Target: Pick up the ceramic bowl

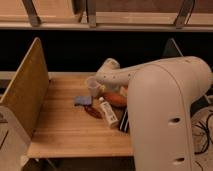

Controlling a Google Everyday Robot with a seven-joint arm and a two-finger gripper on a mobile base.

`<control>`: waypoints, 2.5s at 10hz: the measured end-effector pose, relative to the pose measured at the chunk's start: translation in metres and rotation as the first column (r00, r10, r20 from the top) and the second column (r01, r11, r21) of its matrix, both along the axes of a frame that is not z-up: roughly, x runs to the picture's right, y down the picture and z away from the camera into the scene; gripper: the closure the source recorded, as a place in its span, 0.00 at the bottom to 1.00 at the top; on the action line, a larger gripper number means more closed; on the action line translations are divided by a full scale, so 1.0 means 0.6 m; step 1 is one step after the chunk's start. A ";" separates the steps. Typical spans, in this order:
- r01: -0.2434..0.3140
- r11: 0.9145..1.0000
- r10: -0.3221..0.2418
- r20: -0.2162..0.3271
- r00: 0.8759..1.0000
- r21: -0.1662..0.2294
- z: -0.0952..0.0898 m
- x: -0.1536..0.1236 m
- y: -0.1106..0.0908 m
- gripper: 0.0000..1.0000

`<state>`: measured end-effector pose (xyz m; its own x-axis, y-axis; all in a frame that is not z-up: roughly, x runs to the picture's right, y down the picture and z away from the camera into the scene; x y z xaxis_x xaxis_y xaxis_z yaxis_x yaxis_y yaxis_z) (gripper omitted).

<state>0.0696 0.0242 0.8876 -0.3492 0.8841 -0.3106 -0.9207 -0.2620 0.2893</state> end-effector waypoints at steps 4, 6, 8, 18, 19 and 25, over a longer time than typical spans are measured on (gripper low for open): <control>-0.035 0.999 0.035 0.016 0.999 0.003 0.052 0.028 -0.008 0.20; -0.049 0.999 0.049 0.041 0.998 -0.004 0.075 0.026 -0.002 0.20; -0.050 0.999 0.051 0.077 0.996 -0.006 0.096 0.017 -0.002 0.20; -0.004 0.997 0.019 0.200 0.980 -0.077 0.158 0.000 0.019 0.69; -0.001 0.997 0.016 0.190 0.982 -0.080 0.156 0.008 0.017 0.80; -0.040 0.999 0.040 0.143 0.989 -0.003 0.106 0.027 -0.033 1.00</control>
<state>0.0860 0.0045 0.9511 -0.3363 0.8703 -0.3598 -0.9414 -0.2996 0.1551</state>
